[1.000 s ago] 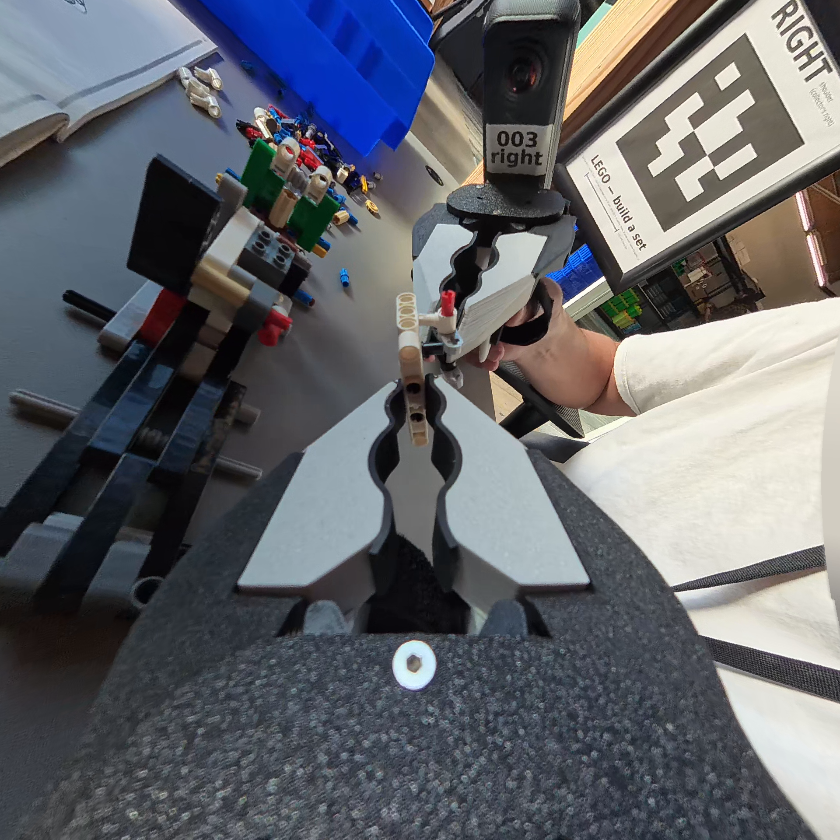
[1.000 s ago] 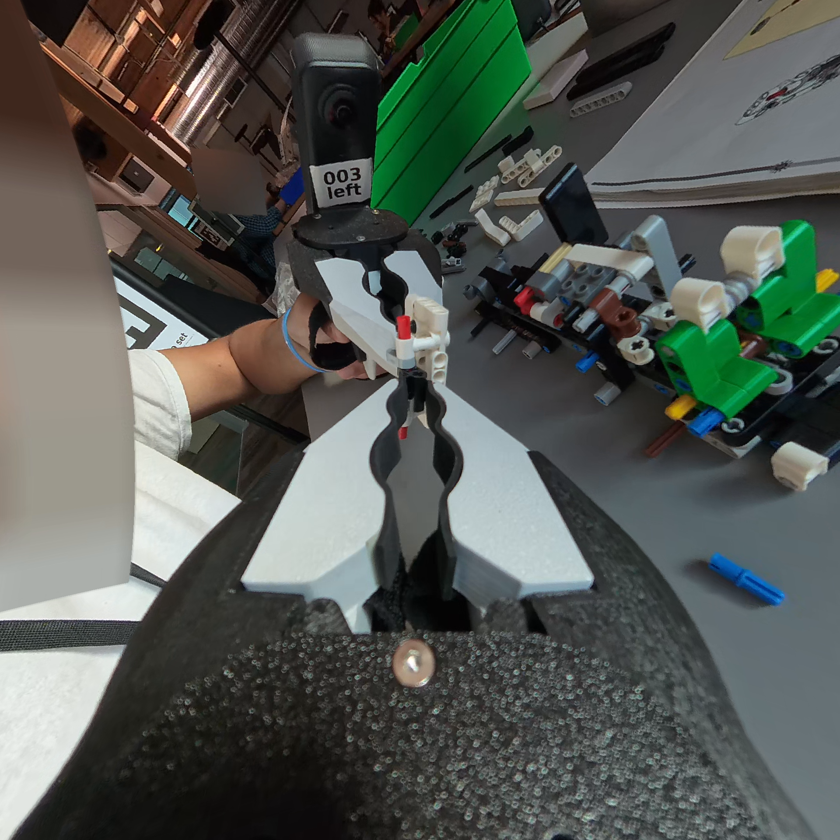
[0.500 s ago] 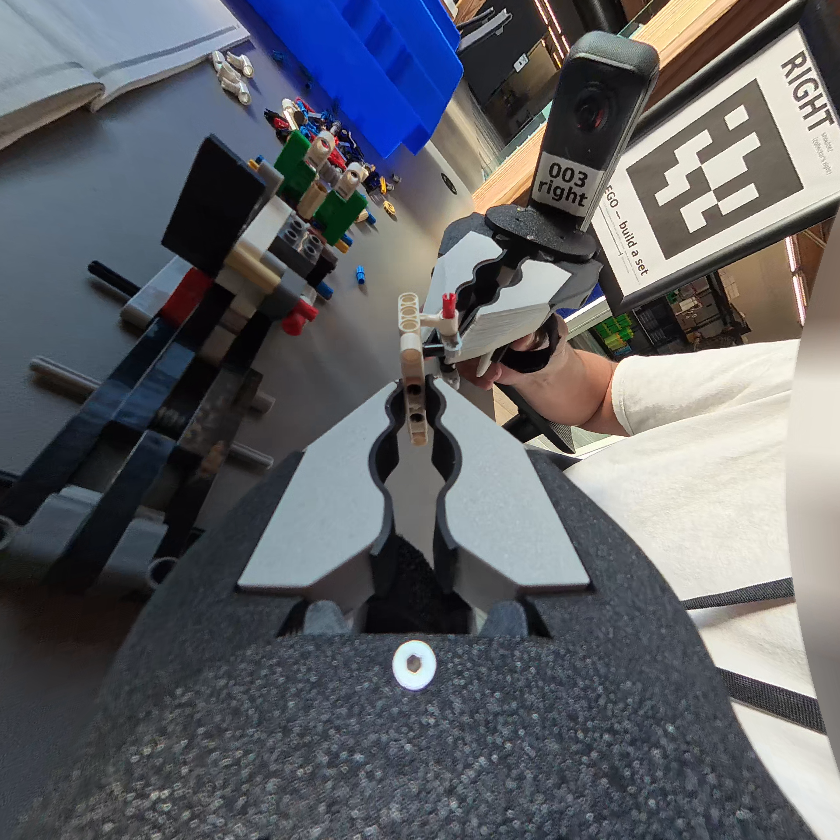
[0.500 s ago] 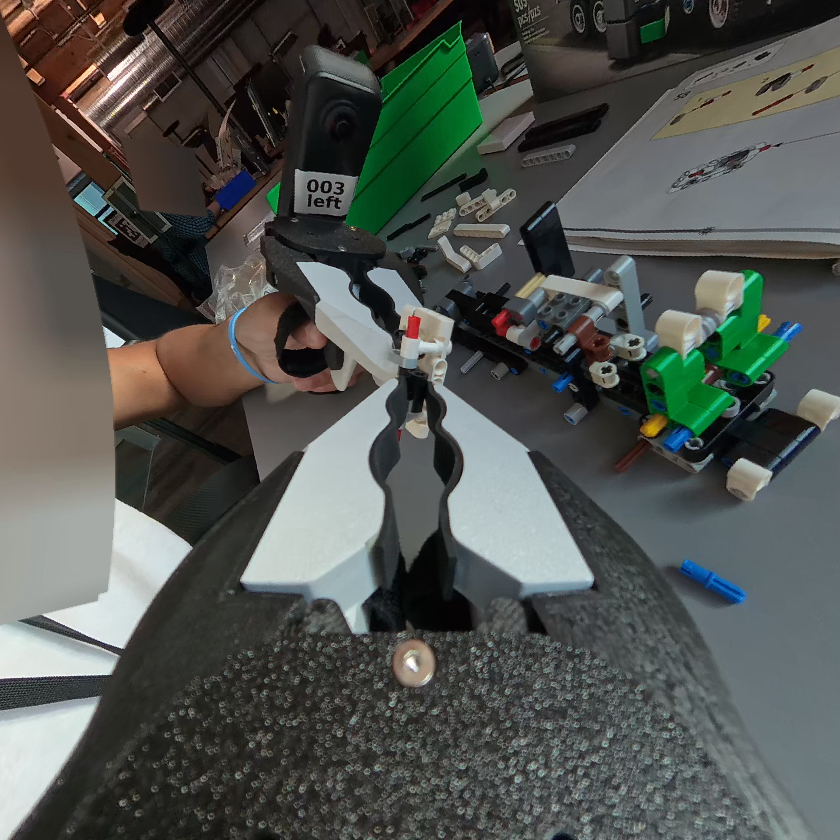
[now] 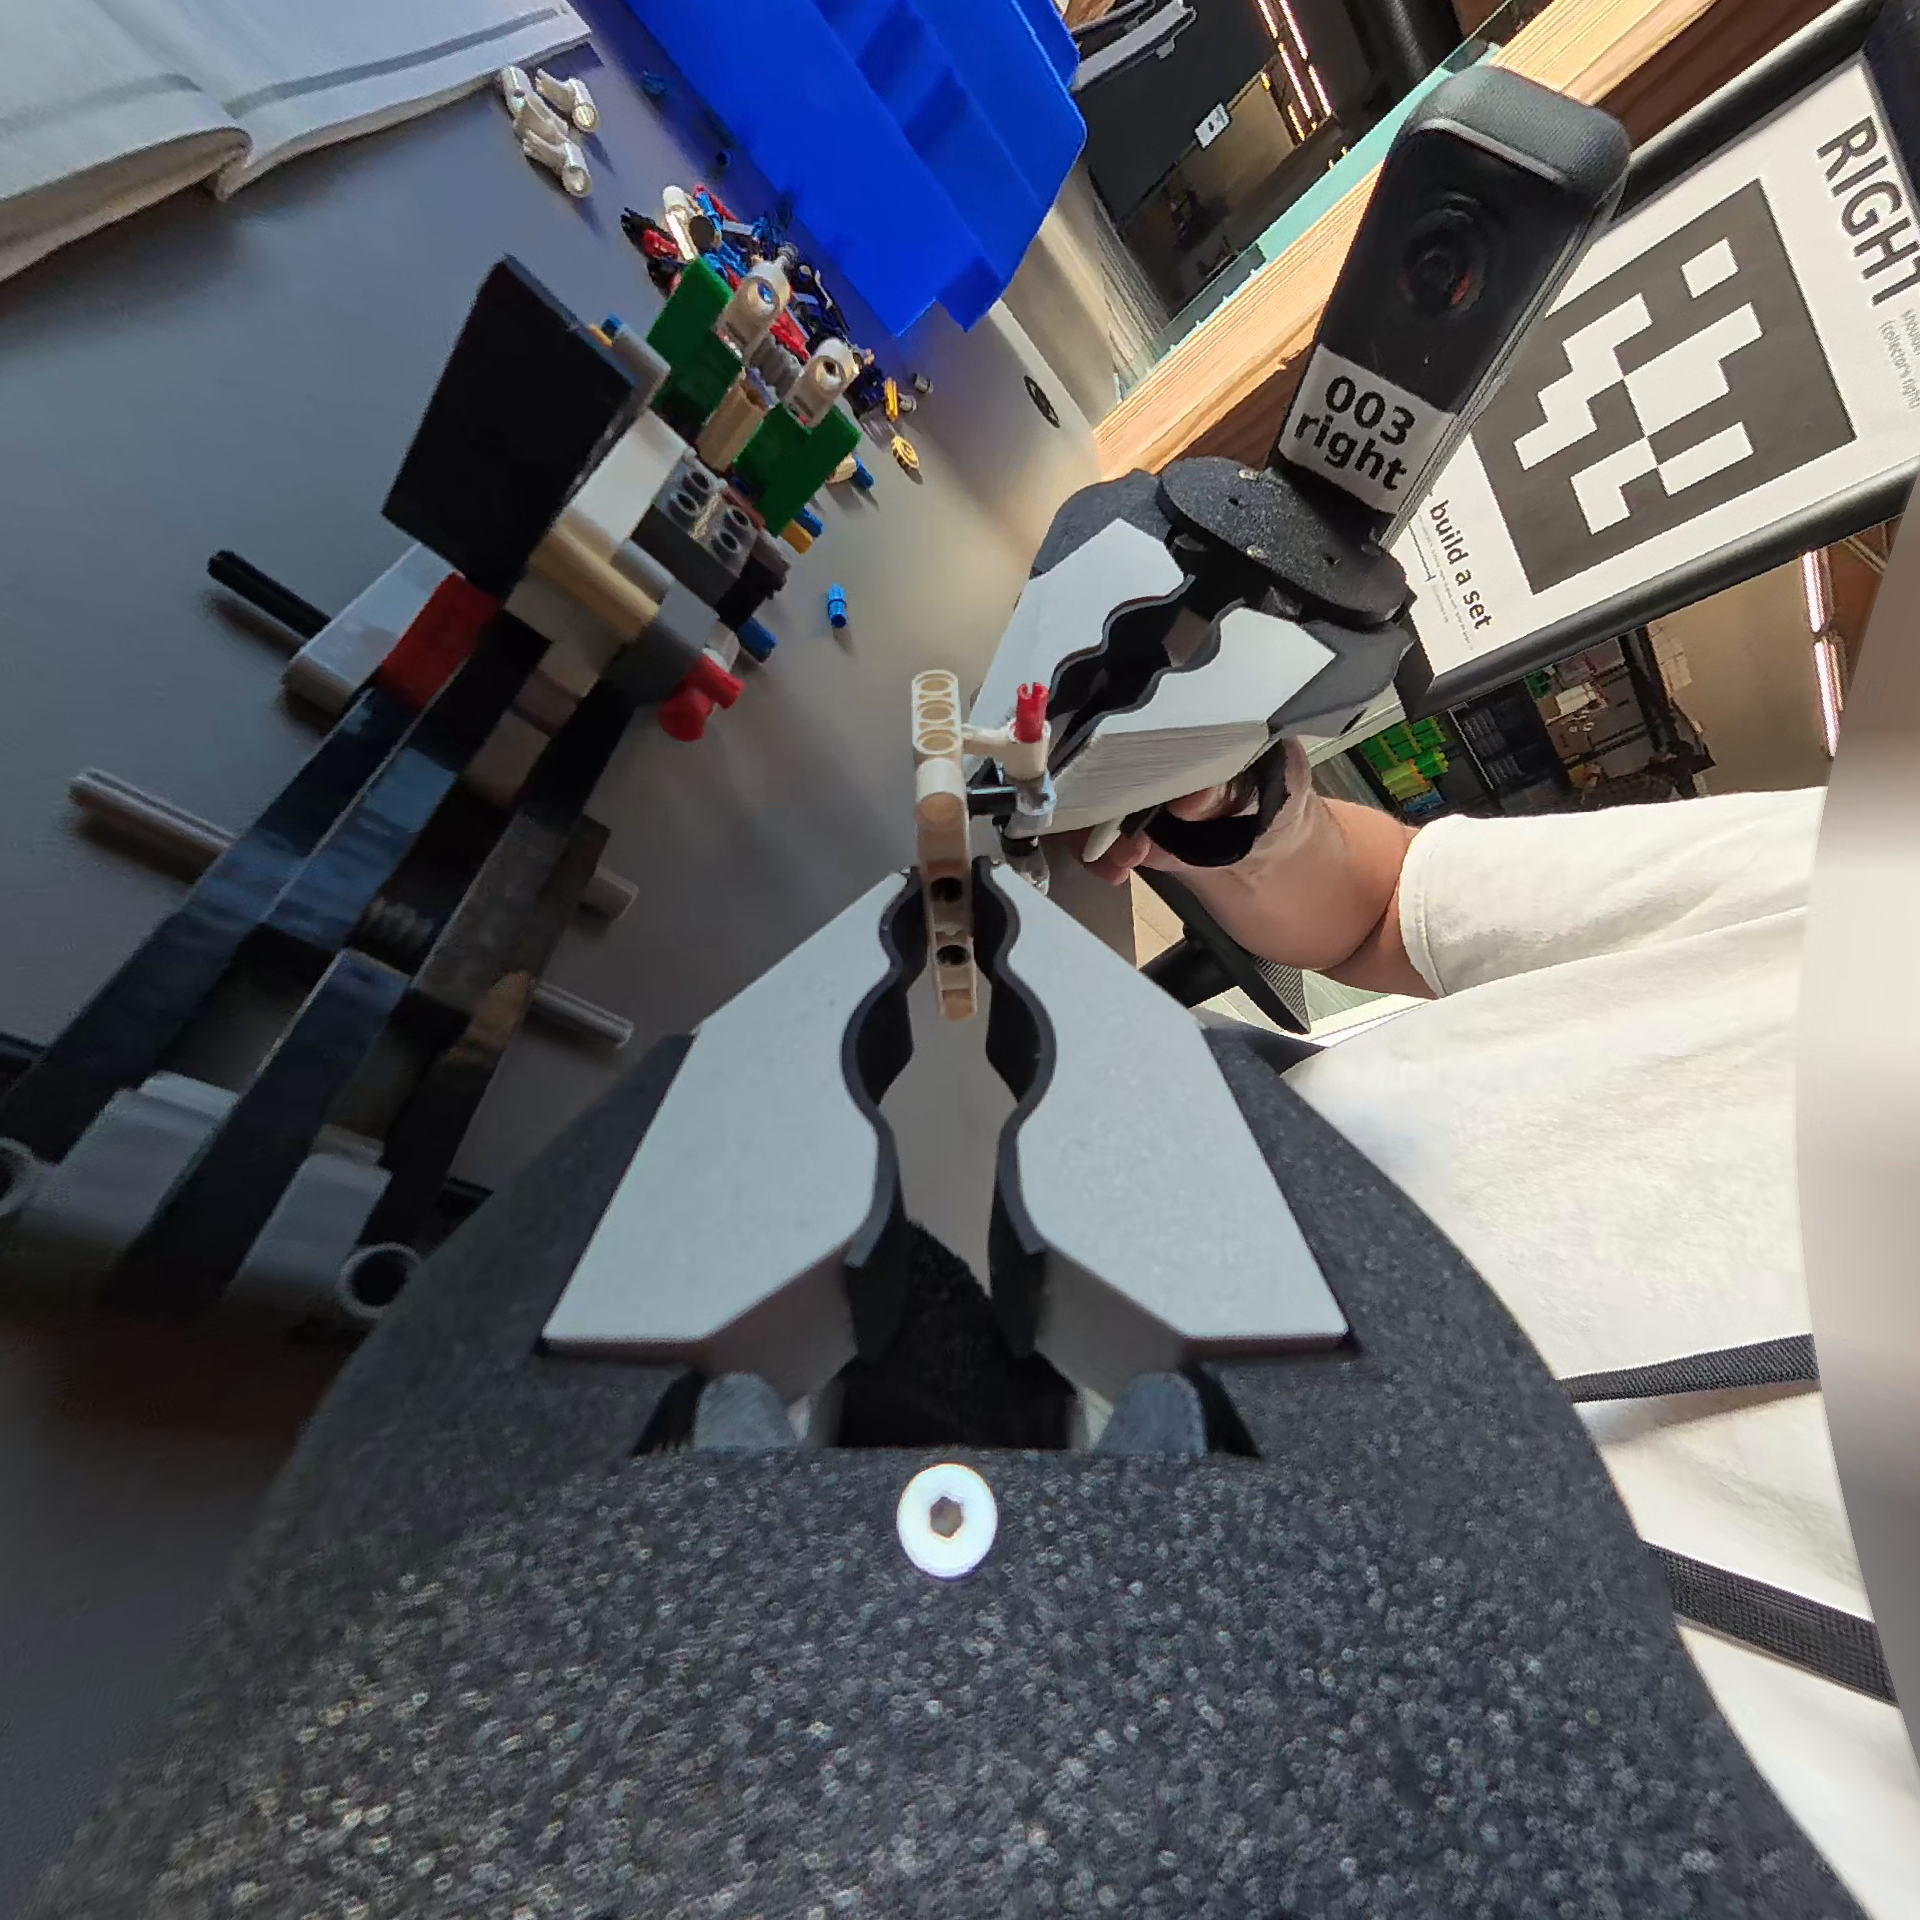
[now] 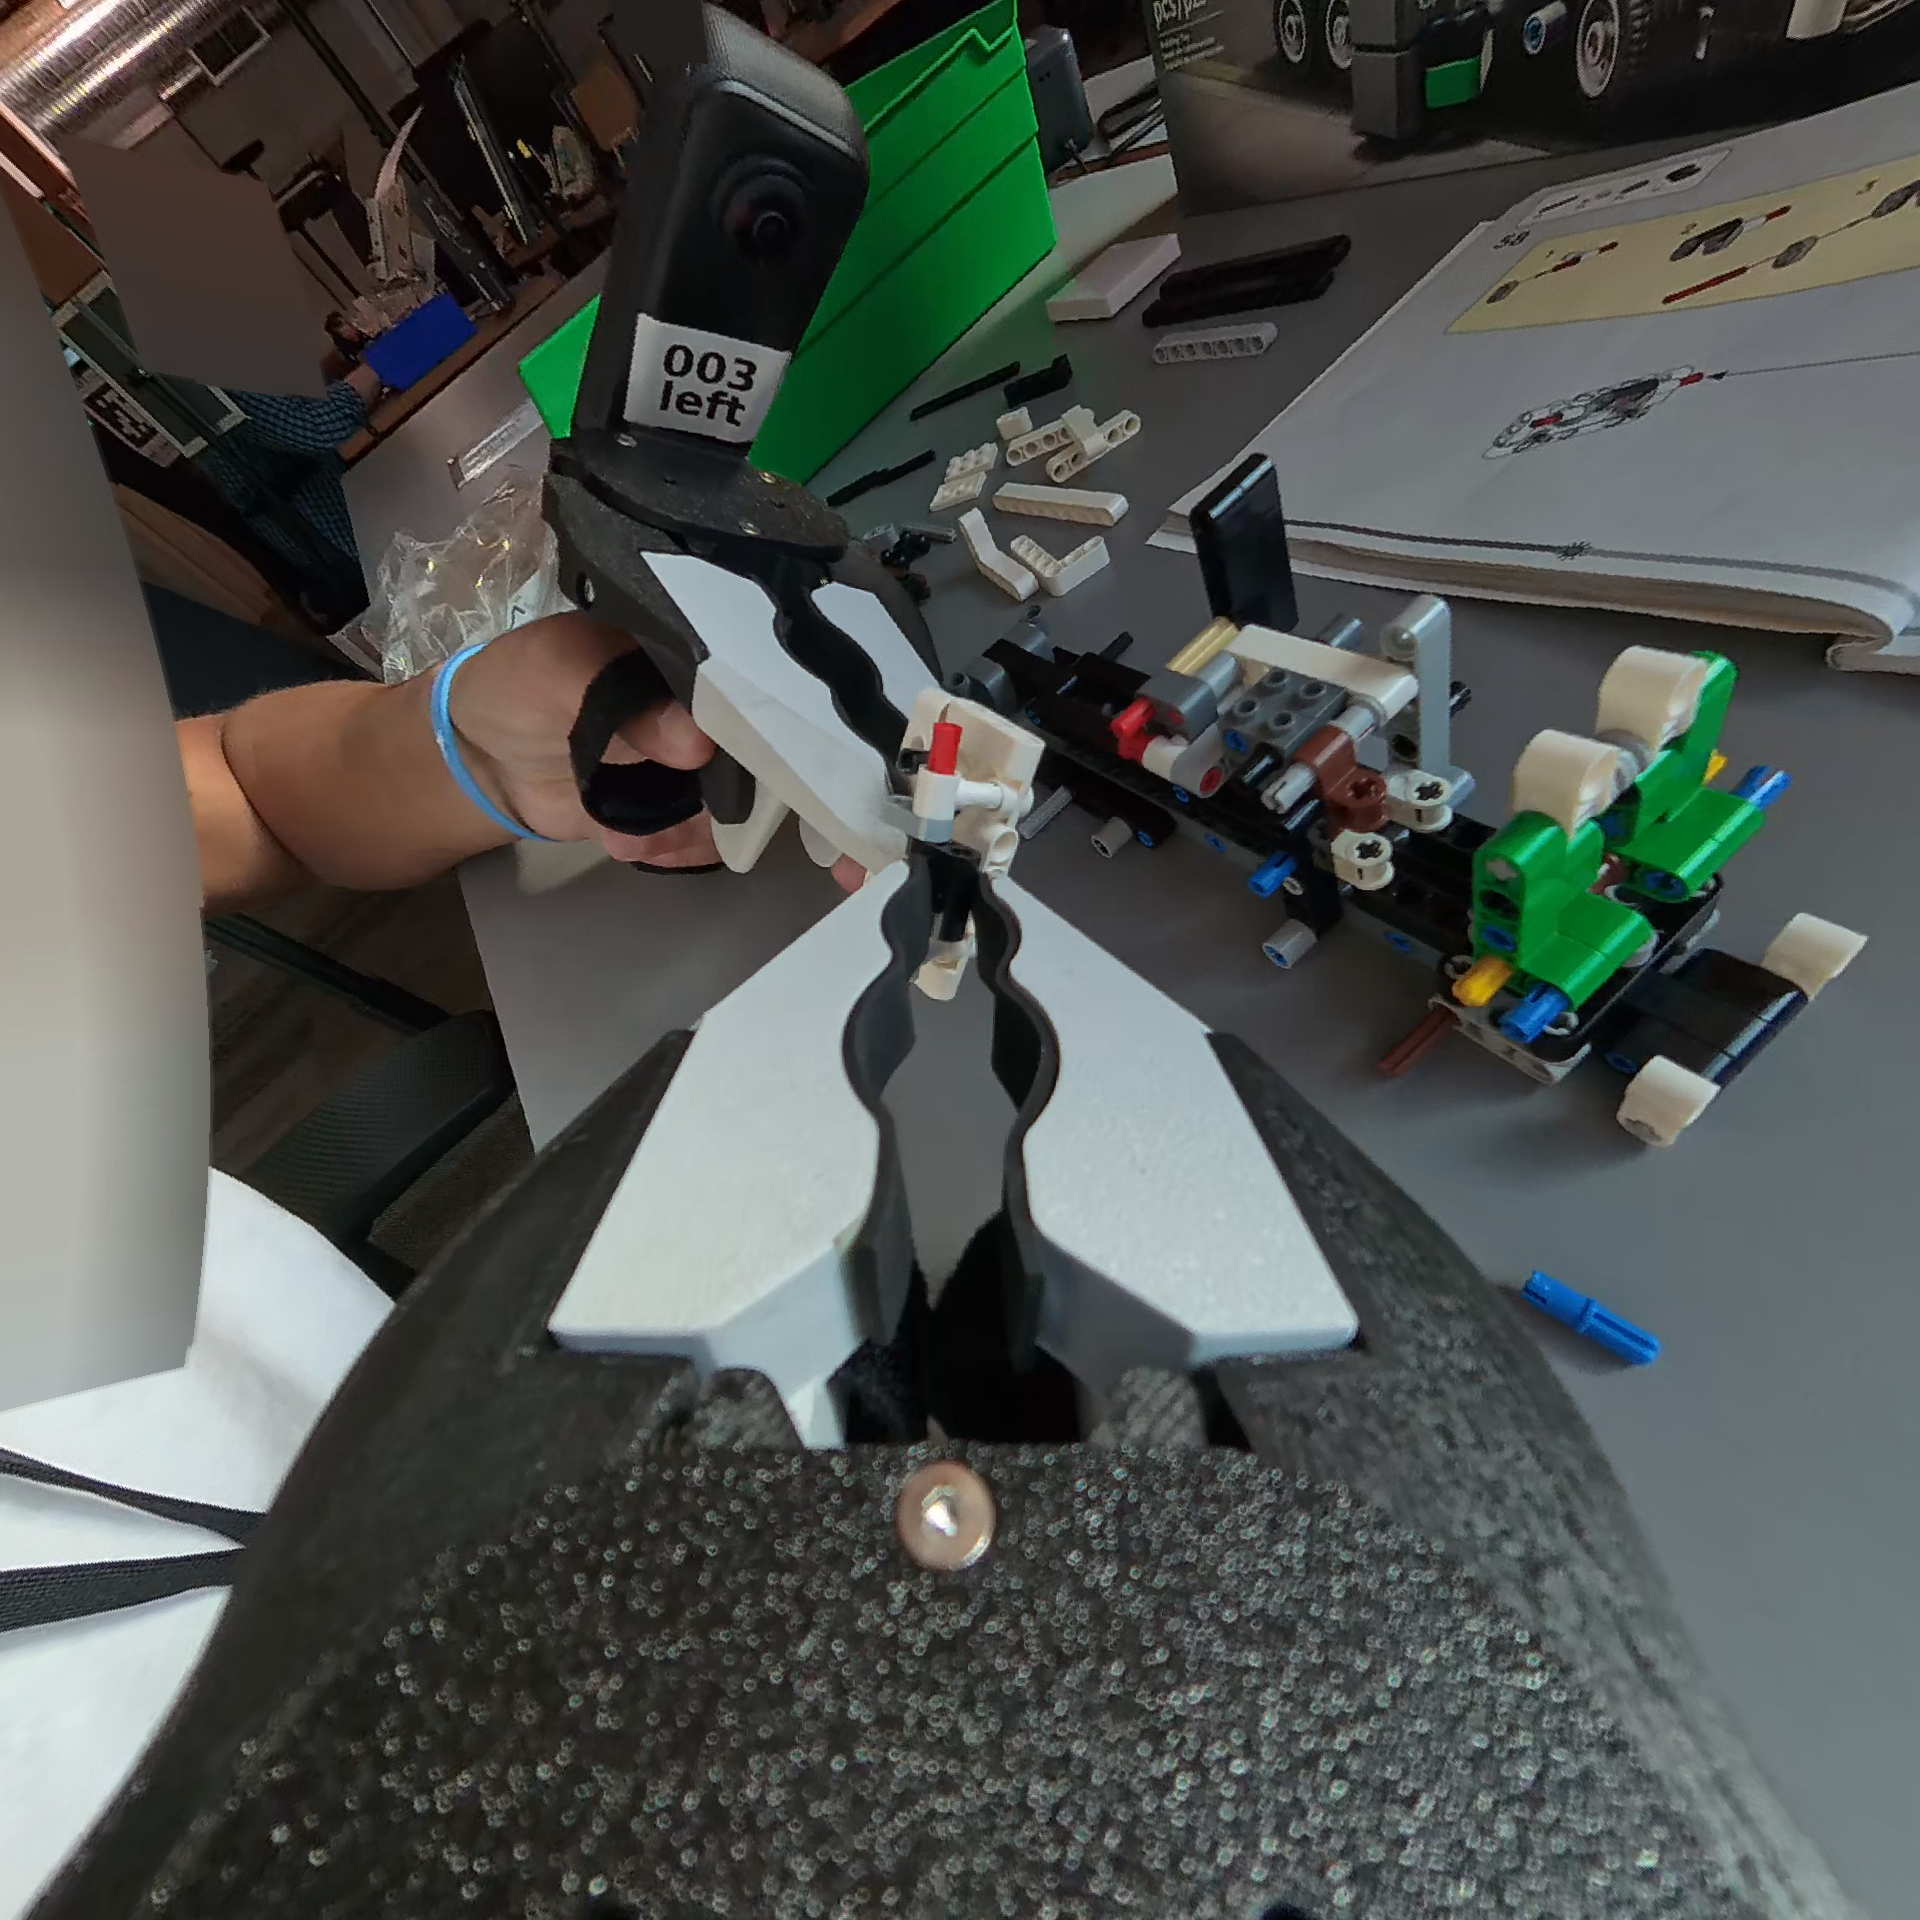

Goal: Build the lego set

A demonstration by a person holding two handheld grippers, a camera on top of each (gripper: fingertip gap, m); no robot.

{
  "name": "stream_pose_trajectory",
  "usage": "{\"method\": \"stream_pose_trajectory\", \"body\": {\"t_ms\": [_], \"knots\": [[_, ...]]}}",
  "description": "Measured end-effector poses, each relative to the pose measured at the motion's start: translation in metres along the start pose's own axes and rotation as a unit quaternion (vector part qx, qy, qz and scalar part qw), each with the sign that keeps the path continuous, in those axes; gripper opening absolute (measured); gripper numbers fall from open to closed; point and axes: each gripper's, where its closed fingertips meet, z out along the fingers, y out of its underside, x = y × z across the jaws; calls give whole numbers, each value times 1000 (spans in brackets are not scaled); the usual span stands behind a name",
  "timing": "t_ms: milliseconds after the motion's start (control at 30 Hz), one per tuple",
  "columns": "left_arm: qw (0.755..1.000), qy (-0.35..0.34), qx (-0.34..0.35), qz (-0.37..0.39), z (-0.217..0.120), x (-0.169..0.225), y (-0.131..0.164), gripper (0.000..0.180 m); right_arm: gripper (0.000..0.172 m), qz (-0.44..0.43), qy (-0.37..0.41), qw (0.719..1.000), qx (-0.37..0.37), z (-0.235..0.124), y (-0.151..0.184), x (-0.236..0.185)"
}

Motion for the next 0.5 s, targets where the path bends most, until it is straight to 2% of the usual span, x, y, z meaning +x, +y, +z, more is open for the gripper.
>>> {"method": "stream_pose_trajectory", "body": {"t_ms": [300,500], "knots": [[1000,-12,9,-10,0,-4,-2,6,7,28,20,999,5,0,-1,8],[998,-51,24,13,0,-10,-6,6,6,36,58,998,8,1,-2,14]]}}
